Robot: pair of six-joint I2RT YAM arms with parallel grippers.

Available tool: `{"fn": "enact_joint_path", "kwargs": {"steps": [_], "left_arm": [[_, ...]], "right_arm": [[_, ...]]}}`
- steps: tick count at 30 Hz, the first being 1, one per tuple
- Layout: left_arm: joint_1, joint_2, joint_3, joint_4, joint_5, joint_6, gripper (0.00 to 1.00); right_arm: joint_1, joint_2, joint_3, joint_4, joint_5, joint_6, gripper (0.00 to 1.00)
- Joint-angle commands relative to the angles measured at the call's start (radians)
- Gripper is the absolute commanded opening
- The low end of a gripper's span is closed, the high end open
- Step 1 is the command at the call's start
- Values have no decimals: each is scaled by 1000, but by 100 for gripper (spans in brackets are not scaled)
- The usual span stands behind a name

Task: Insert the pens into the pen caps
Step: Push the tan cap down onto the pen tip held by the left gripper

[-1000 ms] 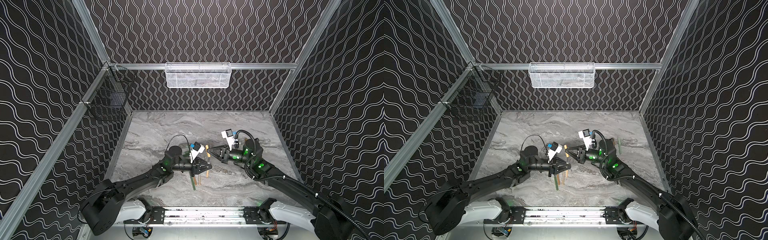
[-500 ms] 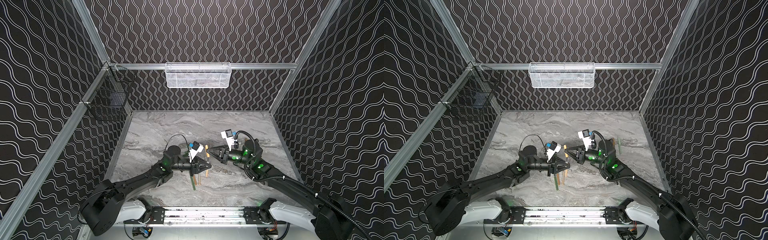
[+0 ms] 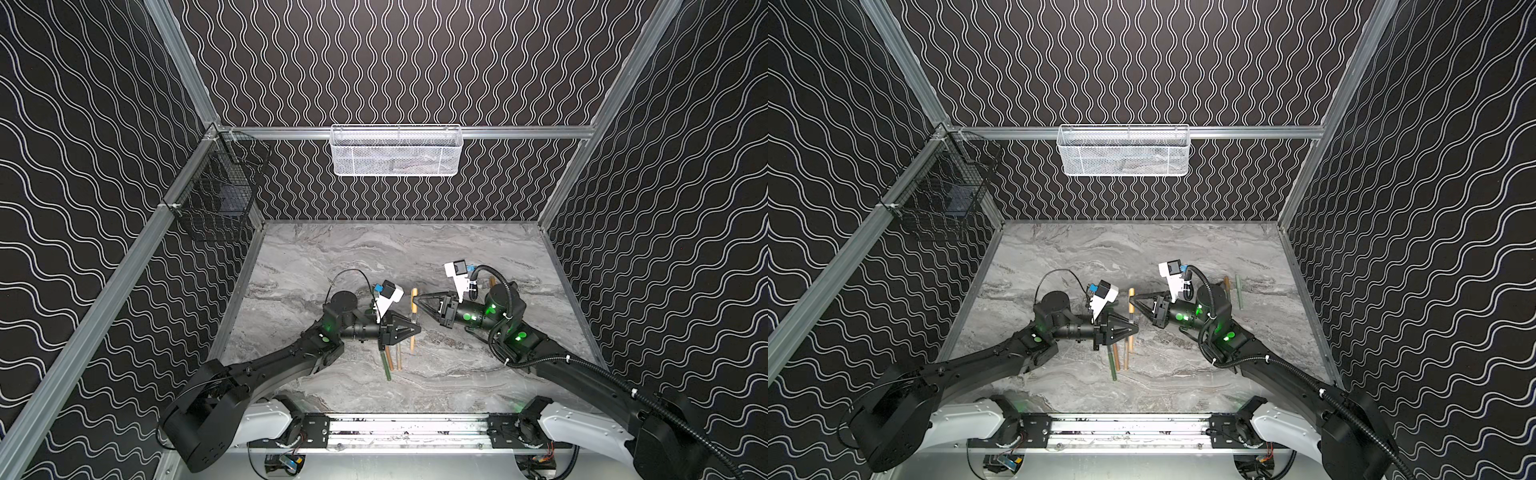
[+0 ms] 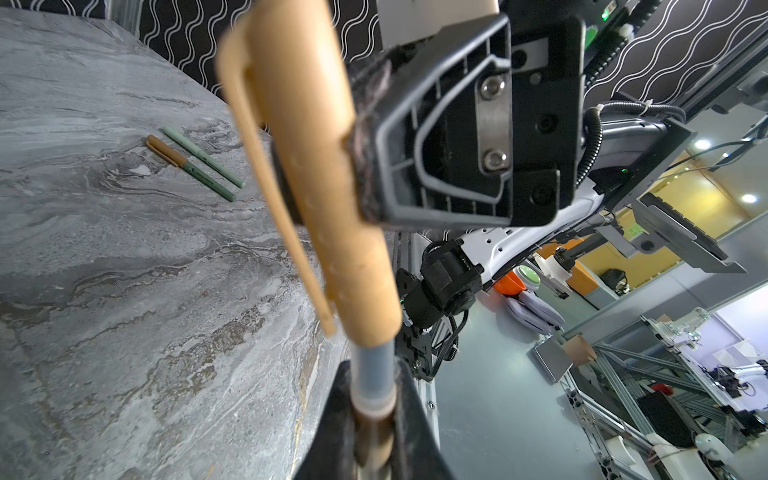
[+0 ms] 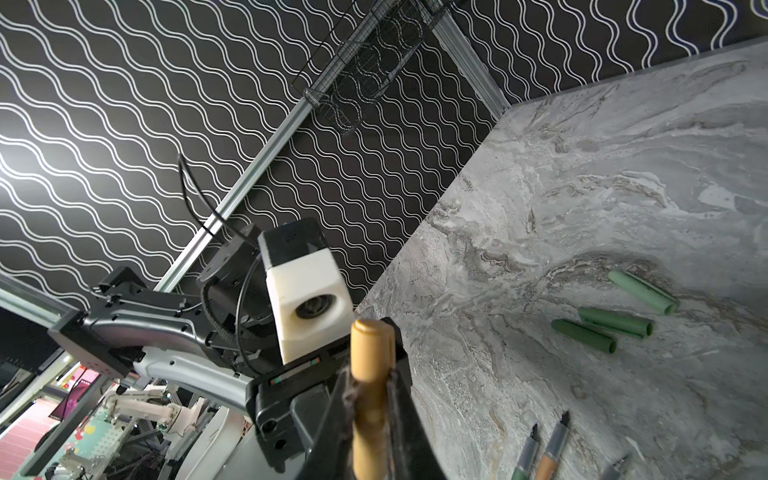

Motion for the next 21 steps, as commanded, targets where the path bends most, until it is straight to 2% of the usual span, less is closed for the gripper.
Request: {"fn": "enact_joint_path", "kwargs": {"steps": [1, 10, 16, 21], "left_arm": [[3, -5, -1, 82, -26, 41, 0], [4, -29, 21, 64, -32, 76, 0], [4, -60, 25, 29, -48, 92, 0], [4, -85, 32, 15, -48, 93, 0]], "right_arm": [[6, -5, 11, -79, 28, 55, 15], [19, -21, 6, -183, 51, 71, 15], [108, -67, 8, -231, 135, -43, 16], [130, -74, -24, -203, 139, -71, 16]]}}
